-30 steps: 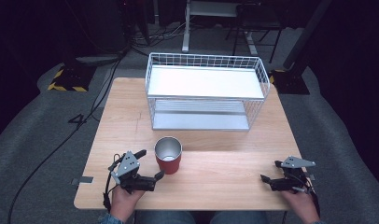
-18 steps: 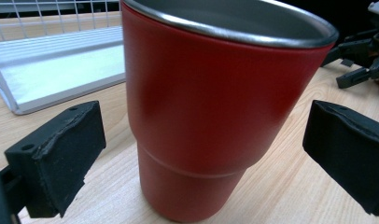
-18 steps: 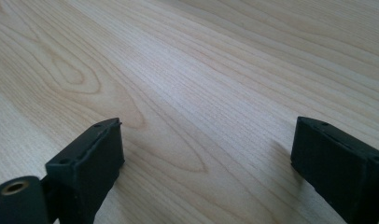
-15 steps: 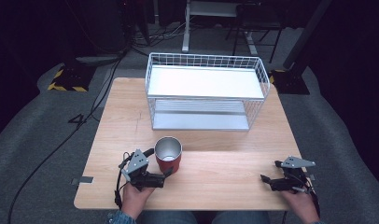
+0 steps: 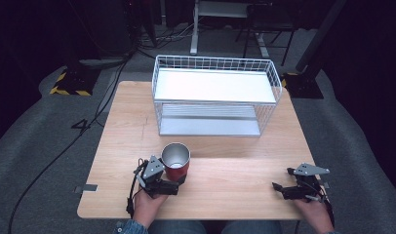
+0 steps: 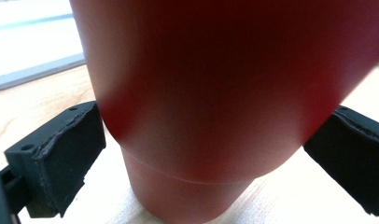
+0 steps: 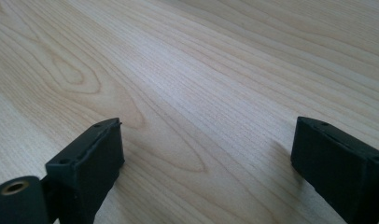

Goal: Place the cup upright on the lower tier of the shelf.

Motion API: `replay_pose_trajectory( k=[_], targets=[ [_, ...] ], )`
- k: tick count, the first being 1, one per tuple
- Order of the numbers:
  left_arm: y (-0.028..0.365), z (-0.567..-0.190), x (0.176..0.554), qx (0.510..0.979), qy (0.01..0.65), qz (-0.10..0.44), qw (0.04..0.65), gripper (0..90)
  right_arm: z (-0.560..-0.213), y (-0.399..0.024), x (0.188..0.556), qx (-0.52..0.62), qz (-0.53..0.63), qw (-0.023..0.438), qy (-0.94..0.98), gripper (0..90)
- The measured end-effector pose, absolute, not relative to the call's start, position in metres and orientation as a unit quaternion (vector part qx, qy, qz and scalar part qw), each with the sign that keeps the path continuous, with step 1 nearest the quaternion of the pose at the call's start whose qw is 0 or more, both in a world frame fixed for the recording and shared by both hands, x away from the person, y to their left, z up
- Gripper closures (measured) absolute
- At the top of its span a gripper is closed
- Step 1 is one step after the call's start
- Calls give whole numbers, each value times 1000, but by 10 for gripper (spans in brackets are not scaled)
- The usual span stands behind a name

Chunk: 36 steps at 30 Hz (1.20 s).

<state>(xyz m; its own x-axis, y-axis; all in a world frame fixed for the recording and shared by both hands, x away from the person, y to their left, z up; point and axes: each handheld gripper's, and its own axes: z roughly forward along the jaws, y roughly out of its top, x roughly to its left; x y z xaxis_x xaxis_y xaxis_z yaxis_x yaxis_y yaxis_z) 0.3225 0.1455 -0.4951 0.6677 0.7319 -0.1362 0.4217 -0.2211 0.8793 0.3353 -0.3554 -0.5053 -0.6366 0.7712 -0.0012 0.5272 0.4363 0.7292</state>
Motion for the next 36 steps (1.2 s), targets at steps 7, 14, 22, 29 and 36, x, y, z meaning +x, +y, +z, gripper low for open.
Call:
replay_pose_trajectory(
  k=[7, 14, 22, 29, 36],
  targets=[
    [141, -498, 325, 773, 386, 154, 479, 11, -505, -355, 335, 391, 359, 170, 830, 93],
    [142, -499, 323, 771, 382, 165, 481, 140, -505, -355, 335, 391, 359, 170, 830, 94],
    [141, -498, 320, 774, 376, 179, 477, 163, -505, -355, 335, 391, 359, 170, 830, 94],
    [140, -498, 320, 776, 373, 182, 475, 165, -505, -355, 335, 391, 359, 170, 830, 93],
    [140, -498, 320, 777, 372, 182, 474, 166, -505, -355, 335, 391, 359, 170, 830, 94]
  ],
)
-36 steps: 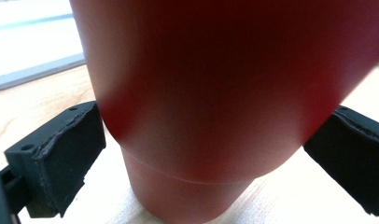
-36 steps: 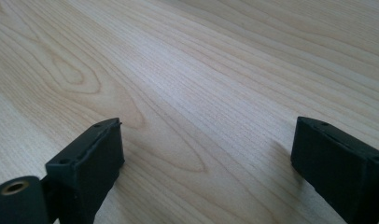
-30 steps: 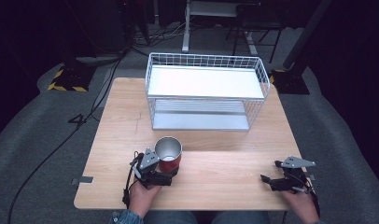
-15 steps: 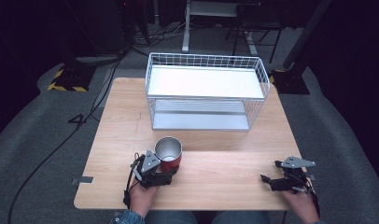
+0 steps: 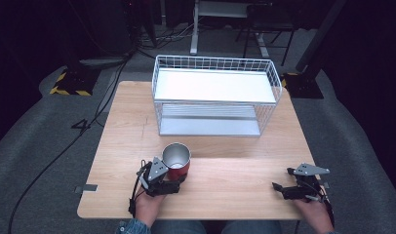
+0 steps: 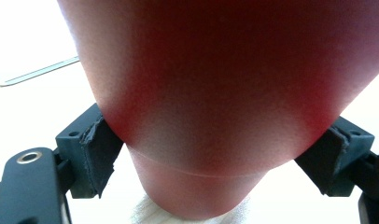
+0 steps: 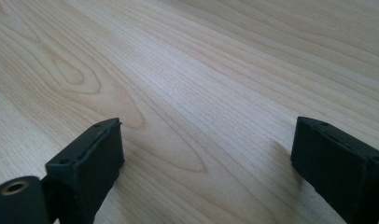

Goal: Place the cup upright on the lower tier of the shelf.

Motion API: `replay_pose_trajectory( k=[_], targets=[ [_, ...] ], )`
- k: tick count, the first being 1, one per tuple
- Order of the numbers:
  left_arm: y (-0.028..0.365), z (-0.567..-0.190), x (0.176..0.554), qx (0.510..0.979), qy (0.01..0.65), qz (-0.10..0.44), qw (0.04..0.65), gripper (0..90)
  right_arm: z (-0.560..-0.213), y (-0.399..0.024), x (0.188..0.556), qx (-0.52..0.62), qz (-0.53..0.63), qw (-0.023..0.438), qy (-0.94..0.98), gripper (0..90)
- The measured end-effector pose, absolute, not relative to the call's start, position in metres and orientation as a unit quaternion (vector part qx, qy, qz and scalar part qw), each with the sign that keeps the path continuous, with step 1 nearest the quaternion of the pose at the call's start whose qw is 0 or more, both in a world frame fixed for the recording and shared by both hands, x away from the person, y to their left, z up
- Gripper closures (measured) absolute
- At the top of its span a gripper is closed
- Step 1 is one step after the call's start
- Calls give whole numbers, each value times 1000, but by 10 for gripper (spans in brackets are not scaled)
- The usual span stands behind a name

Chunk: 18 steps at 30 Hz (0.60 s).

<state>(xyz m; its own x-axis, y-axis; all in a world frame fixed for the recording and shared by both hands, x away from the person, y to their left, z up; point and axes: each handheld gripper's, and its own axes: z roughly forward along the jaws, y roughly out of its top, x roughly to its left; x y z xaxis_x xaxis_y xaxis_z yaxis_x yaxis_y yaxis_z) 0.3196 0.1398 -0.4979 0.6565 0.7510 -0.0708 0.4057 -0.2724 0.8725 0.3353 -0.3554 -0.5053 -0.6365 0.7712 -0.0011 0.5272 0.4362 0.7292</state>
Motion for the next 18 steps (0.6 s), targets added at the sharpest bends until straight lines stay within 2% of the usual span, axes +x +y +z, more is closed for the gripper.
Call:
replay_pose_trajectory(
  k=[18],
  targets=[
    [141, -486, 323, 777, 372, 156, 483, 167, -505, -356, 335, 392, 360, 171, 829, 113]
  ],
)
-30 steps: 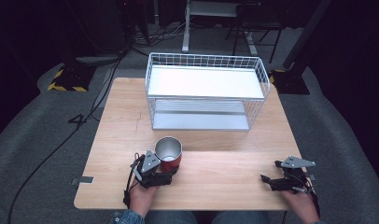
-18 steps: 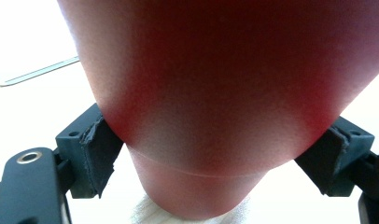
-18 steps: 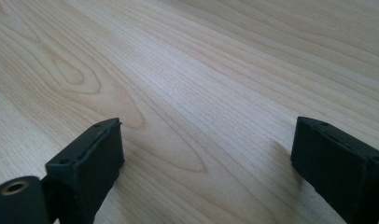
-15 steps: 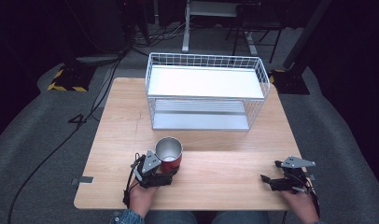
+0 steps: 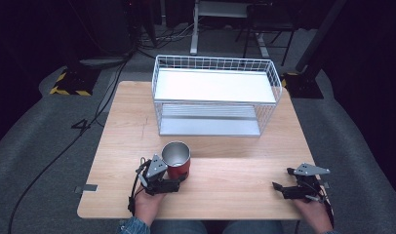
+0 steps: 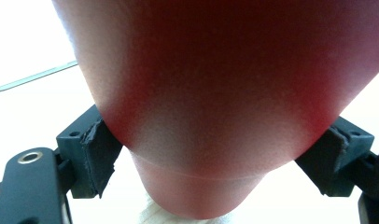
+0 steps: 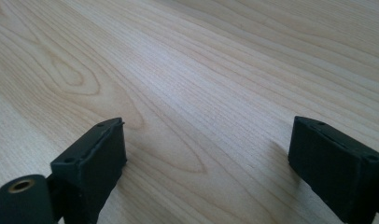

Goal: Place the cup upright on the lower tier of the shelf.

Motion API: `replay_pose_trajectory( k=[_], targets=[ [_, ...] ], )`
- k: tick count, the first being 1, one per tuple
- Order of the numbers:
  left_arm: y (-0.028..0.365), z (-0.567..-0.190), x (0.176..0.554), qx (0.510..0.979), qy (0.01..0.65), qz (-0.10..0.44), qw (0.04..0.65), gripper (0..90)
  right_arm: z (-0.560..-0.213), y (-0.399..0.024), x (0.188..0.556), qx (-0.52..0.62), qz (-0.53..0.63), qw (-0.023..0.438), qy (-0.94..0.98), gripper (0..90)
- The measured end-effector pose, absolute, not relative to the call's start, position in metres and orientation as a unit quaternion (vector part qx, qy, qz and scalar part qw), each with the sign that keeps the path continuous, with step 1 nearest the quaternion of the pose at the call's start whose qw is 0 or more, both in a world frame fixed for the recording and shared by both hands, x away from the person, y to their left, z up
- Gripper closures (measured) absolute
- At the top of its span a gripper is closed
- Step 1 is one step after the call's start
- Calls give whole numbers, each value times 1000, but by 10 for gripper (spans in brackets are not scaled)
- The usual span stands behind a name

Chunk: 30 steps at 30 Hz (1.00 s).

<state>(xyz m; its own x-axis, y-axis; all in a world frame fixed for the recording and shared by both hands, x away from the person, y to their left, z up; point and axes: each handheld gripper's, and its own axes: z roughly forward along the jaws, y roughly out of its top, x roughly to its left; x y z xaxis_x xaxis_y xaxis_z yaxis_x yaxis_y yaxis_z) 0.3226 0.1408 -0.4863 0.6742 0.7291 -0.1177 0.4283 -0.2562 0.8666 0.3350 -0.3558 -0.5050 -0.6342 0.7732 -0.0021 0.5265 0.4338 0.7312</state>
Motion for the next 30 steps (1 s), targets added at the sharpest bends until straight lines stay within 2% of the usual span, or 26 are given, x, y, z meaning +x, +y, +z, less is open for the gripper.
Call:
replay_pose_trajectory(
  k=[30],
  targets=[
    [124, -434, 356, 765, 352, 154, 516, 167, -505, -356, 335, 394, 360, 173, 828, 124]
  ],
)
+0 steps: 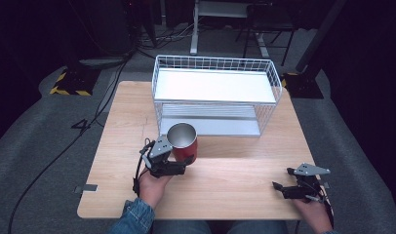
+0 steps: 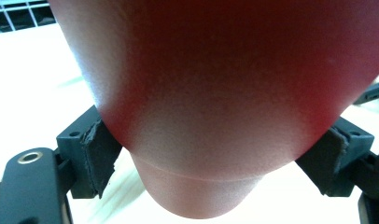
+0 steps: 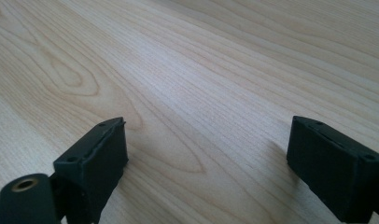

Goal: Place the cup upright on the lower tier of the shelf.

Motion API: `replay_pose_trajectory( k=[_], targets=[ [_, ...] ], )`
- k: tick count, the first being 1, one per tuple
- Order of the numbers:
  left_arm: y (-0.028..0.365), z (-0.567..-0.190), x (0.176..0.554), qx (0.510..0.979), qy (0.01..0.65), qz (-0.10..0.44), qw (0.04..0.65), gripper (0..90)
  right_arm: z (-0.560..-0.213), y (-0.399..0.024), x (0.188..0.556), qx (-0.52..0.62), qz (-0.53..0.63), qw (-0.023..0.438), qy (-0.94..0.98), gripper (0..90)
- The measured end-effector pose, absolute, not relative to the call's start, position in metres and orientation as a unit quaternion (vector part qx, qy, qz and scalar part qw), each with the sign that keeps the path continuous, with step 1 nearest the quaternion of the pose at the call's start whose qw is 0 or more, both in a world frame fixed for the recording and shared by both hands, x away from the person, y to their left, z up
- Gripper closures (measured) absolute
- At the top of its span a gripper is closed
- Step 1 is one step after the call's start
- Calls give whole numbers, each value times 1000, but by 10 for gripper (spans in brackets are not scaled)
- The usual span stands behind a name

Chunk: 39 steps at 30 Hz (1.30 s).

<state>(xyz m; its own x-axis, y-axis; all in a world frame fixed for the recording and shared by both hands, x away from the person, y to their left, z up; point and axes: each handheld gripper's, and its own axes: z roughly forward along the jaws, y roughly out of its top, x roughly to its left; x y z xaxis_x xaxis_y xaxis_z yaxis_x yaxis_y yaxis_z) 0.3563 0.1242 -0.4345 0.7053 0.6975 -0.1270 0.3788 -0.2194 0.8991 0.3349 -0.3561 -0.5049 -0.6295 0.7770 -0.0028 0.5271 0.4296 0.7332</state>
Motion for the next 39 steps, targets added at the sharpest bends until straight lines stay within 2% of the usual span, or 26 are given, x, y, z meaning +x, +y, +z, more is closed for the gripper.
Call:
replay_pose_trajectory(
  k=[18, 28, 39],
  targets=[
    [95, -433, 395, 757, 356, 151, 526, 167, -505, -356, 335, 393, 362, 173, 827, 133],
    [74, -441, 416, 764, 359, 168, 508, 167, -505, -356, 335, 391, 363, 172, 828, 143],
    [55, -449, 442, 768, 372, 165, 494, 167, -505, -356, 334, 387, 364, 172, 829, 146]
  ],
)
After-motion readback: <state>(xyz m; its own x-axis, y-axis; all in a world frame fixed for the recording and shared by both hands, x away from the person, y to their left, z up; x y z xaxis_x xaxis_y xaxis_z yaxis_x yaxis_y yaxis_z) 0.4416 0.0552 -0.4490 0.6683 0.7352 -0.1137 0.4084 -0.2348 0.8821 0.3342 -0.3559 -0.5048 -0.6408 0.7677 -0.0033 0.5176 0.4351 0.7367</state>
